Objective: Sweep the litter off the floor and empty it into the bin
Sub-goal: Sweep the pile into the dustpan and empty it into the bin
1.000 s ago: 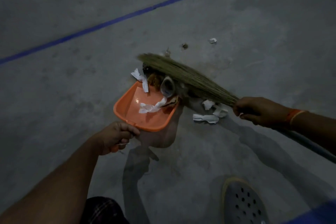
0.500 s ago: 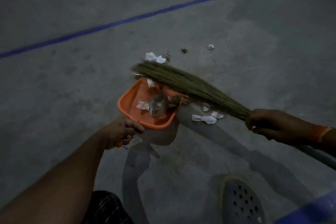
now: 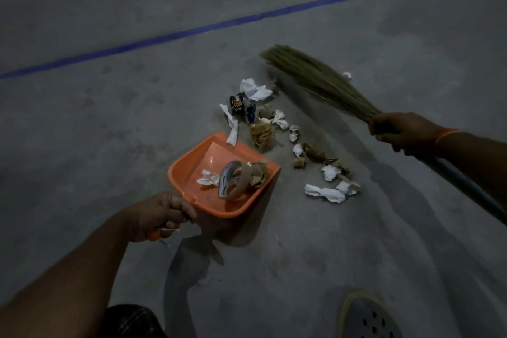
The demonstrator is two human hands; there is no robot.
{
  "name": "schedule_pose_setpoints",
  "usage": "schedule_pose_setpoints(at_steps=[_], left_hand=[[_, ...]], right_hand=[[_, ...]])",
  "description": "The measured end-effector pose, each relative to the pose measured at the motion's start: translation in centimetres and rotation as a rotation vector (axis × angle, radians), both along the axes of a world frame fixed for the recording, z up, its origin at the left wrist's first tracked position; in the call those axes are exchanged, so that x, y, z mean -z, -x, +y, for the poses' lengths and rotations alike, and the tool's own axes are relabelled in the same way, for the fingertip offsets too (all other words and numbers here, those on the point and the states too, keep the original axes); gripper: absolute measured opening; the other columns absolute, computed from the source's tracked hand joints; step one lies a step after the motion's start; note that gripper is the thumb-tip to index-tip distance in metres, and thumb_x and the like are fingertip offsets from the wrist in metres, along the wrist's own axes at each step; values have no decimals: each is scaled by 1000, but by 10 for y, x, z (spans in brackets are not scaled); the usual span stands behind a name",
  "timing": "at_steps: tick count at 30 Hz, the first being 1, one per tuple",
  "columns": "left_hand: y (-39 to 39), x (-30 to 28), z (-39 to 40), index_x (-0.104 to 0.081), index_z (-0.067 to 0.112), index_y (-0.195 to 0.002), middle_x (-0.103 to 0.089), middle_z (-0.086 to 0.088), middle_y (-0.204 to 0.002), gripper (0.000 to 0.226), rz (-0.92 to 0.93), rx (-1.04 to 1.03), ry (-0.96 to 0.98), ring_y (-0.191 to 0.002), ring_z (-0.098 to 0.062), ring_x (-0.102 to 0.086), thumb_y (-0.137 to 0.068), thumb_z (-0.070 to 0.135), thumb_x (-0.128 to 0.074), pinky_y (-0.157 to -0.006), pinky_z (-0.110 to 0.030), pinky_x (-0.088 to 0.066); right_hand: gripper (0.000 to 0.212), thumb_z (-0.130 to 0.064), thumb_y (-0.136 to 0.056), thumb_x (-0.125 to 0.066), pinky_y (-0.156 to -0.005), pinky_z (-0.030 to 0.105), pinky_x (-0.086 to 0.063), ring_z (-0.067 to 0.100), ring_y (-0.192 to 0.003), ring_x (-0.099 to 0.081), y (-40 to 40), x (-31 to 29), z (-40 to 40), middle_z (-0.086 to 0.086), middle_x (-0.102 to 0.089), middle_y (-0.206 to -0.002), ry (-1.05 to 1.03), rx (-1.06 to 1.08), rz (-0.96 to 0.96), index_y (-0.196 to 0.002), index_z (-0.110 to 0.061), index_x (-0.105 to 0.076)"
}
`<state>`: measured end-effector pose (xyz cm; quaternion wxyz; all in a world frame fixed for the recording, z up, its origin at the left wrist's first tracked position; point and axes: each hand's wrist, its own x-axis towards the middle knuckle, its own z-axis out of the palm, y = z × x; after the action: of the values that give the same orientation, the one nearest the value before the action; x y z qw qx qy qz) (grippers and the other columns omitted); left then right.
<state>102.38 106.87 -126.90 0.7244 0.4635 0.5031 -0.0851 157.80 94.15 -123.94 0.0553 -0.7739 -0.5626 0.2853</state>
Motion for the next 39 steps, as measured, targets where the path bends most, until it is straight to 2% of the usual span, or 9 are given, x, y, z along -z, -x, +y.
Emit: schedule_pose_setpoints(at_steps=[2, 4, 8, 13, 19, 24, 31, 34, 39], left_hand=[[1, 3, 5, -73, -2, -83, -50, -3, -51, 18, 6, -51, -5, -38, -6, -35, -79, -8, -57, -38, -13, -25], [-3, 5, 10, -74, 1, -81, -56, -3, -56, 34, 19, -96, -25, -39, -6, -35, -89, -16, -46, -38, -13, -26], [-7, 8, 22, -77, 5, -82, -54, -6, -65, 43, 32, -120, -31, -40, -6, -36, -92, -16, -41, -39, -13, -26], [-24, 0, 21, -65, -5, -91, -56, -3, -56, 32, 54, -118, -46, -35, -3, -35, -92, -19, -36, -32, -12, -28], [-21, 7, 22, -75, 4, -79, -56, -9, -62, 41, 53, -125, -67, -38, -5, -37, -91, -18, -42, -36, -14, -30], [-25, 1, 14, -64, -5, -94, -62, -4, -58, 28, 45, -118, -83, -36, -3, -37, -92, -17, -39, -32, -14, -28], [-20, -9, 5, -60, -8, -101, -57, 1, -48, 24, 26, -83, -97, -34, -3, -37, -94, -17, -38, -30, -15, -30], [-11, -11, 3, -60, -9, -102, -55, 1, -46, 24, 25, -81, -112, -32, -3, -36, -94, -17, -38, -30, -15, -30], [17, -3, 3, -69, -4, -89, -60, -5, -58, 33, 2, -139, -112, -38, -5, -39, -93, -18, -40, -33, -16, -31]], right_hand=[[13, -17, -95, -59, -46, 30, -52, 21, -61, -67, -2, 11, 18, 3, -66, -91, 56, -57, -46, -98, -30, -59], [12, -18, -95, -59, -46, 29, -51, 21, -59, -66, 1, 19, 29, 4, -66, -87, 122, -152, -103, -95, -30, -58], [14, -19, -94, -58, -46, 19, -47, 18, -58, -64, 9, 30, 29, -1, -63, -85, 130, -292, -141, -93, -32, -58], [25, -18, -86, -68, -74, 28, -44, 16, -88, -58, 26, 49, 5, -6, -58, -99, 111, -433, -114, -91, -40, -56], [27, -25, -87, -66, -66, 5, -28, 1, -82, -49, 44, 58, -33, -21, -47, -94, 59, -544, -68, -91, -47, -51], [24, -28, -88, -65, -68, 4, -29, -14, -84, -45, 56, 53, -59, -23, -46, -98, 12, -550, -19, -93, -47, -52], [25, -24, -90, -64, -67, 13, -41, -3, -85, -54, 66, 27, -96, -22, -50, -102, -42, -494, 21, -95, -46, -52], [26, -21, -89, -65, -61, 10, -41, 0, -82, -57, 70, 14, -109, -21, -51, -99, -81, -462, 24, -94, -43, -54], [28, -15, -90, -66, -61, 10, -44, 2, -82, -60, 82, -1, -108, -22, -50, -101, -79, -413, 35, -93, -41, -56]])
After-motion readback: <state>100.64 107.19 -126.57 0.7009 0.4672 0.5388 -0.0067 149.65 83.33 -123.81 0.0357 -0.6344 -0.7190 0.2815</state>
